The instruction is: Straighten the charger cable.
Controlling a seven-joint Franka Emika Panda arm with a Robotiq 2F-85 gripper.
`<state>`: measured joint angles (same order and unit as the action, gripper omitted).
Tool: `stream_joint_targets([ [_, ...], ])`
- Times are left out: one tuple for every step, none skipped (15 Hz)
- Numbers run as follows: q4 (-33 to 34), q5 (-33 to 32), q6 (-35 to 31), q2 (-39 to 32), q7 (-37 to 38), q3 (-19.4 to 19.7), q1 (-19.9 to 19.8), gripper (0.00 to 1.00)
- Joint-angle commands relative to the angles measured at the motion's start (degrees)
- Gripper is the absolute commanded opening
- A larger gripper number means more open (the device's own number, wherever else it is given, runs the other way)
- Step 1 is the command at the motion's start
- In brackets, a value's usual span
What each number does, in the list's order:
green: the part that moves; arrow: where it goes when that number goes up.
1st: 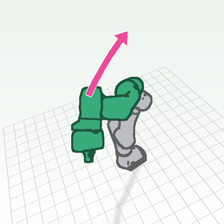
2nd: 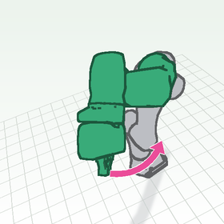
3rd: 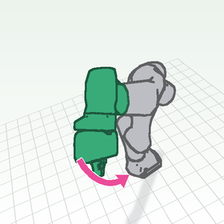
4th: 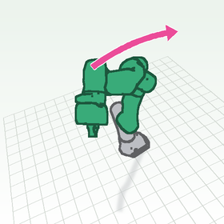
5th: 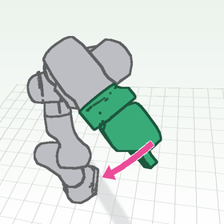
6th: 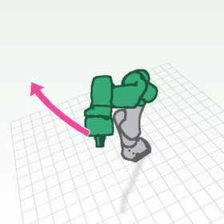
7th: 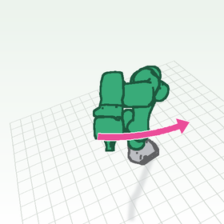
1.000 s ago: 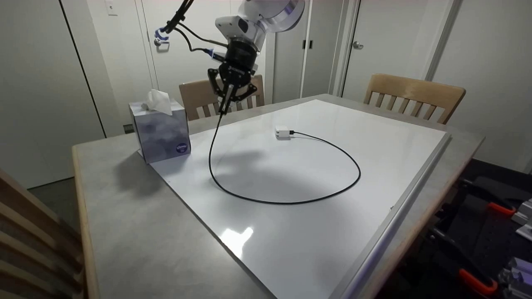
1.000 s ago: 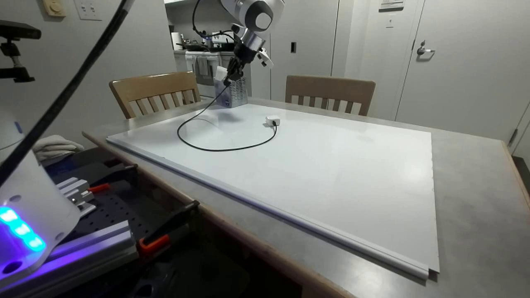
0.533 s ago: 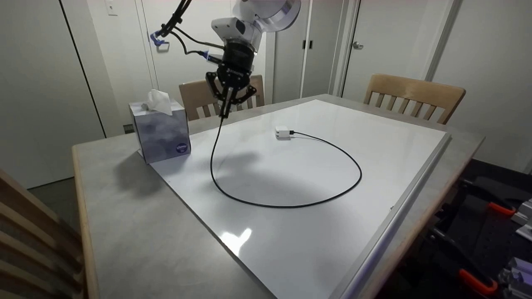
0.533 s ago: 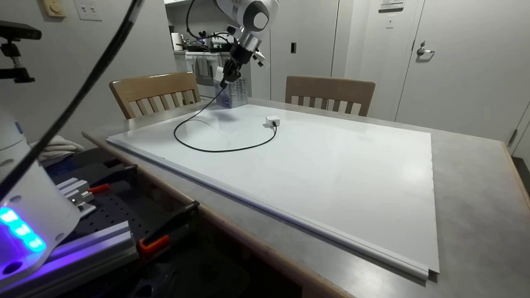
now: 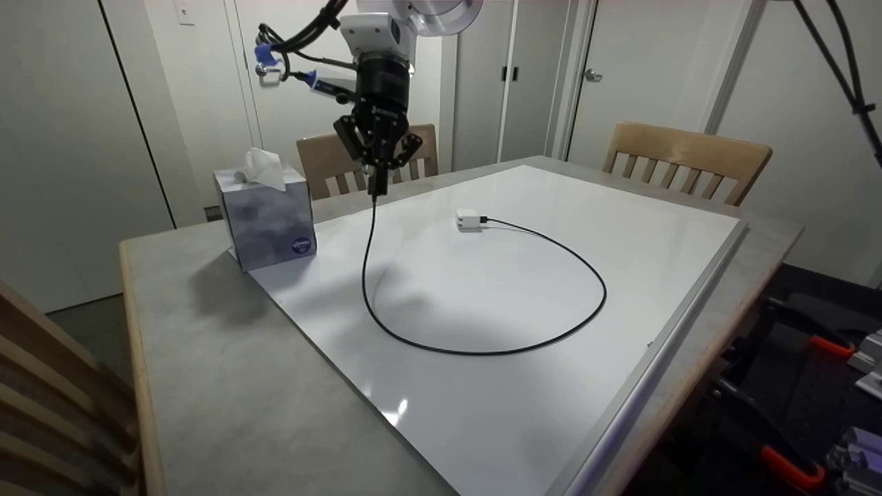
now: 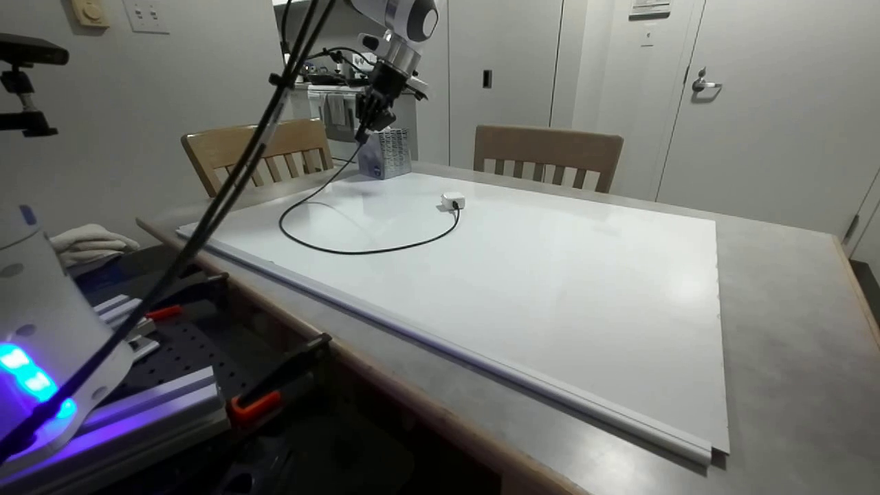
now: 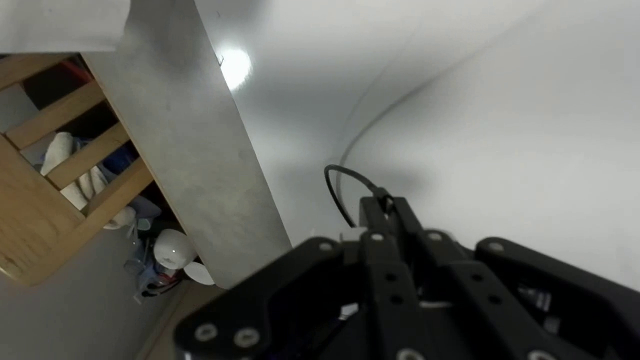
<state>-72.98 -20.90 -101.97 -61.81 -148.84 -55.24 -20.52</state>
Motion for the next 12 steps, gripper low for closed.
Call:
stream_joint_targets([
  [7.01, -11.69, 6.77, -10.6, -0.6, -10.15, -1.2, 0.02],
  [8.82, -14.38, 8.56, -12.92, -1.11, -12.57, -0.88, 0.02],
  [9.99, -18.9, 10.52, -16.23, -0.27, -16.98, -1.32, 0.02],
  [11.15, -21.91, 12.43, -18.4, -0.29, -19.93, -1.12, 0.02],
  [12.43, -24.67, 14.69, -20.38, -0.6, -22.65, -0.57, 0.33],
  [13.22, -26.85, 16.75, -21.94, -0.83, -25.31, -0.42, 0.34],
  [13.8, -28.88, 18.71, -23.41, -0.74, -27.68, -0.35, 0.41],
  [14.41, -30.35, 20.41, -24.58, -0.73, -29.82, -0.27, 0.47],
  [15.11, -31.4, 22.13, -25.46, -0.73, -31.43, -0.16, 0.55],
  [13.76, -27.55, 21.55, -22.87, -0.74, -29.11, -0.71, 0.62],
  [18.17, -28.16, 23.58, -23.28, -0.72, -28.52, 1.09, 0.69],
  [20.76, -28.01, 24.94, -22.59, -0.42, -27.31, 2.11, 0.77],
])
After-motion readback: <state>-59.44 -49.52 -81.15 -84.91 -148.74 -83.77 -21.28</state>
